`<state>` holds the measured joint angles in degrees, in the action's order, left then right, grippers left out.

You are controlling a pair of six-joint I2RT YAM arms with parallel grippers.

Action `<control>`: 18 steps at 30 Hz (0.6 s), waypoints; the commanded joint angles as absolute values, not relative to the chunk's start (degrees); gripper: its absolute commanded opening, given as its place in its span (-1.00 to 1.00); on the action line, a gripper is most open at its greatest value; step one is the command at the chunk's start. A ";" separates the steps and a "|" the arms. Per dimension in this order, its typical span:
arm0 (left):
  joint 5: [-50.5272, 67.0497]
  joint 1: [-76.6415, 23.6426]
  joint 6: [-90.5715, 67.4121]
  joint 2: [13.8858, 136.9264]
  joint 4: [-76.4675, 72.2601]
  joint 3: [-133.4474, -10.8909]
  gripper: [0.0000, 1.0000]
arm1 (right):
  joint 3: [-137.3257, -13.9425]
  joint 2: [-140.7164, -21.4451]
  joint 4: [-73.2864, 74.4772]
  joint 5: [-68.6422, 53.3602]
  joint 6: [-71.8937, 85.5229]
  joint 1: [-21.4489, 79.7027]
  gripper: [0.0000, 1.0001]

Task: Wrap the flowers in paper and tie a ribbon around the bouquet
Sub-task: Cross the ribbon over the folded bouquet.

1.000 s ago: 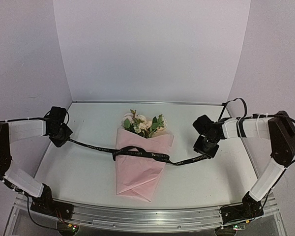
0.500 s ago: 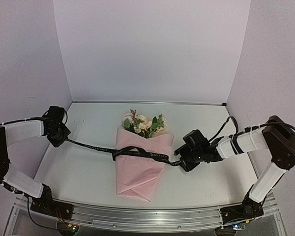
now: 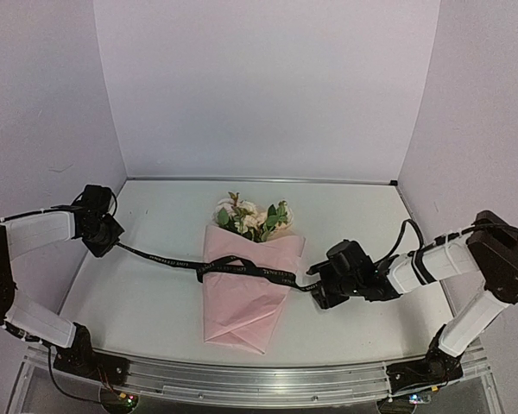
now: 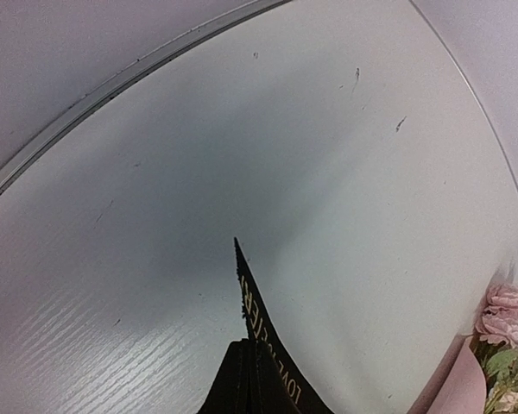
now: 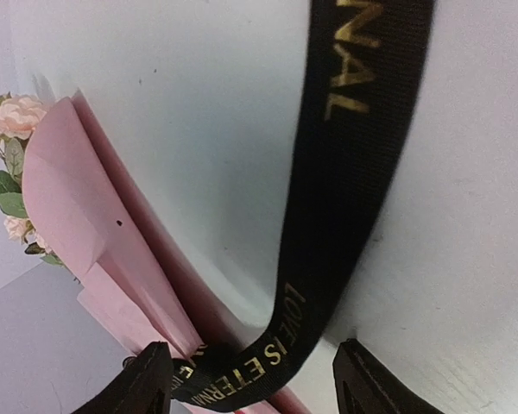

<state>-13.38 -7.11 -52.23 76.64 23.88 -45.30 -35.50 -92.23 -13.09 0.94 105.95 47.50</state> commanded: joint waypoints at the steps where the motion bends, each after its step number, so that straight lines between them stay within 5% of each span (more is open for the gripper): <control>1: -12.31 -6.82 -50.69 74.94 21.93 -45.21 -1.00 | -34.03 -89.99 -9.46 3.76 111.10 49.43 0.36; 12: -11.50 -6.85 -49.34 73.67 21.35 -44.45 -1.00 | -37.07 -100.80 -21.78 4.87 123.08 53.74 0.30; 18: -12.45 -6.84 -49.06 72.67 21.61 -44.52 -1.00 | -33.40 -100.95 -23.20 8.64 125.33 53.85 -0.06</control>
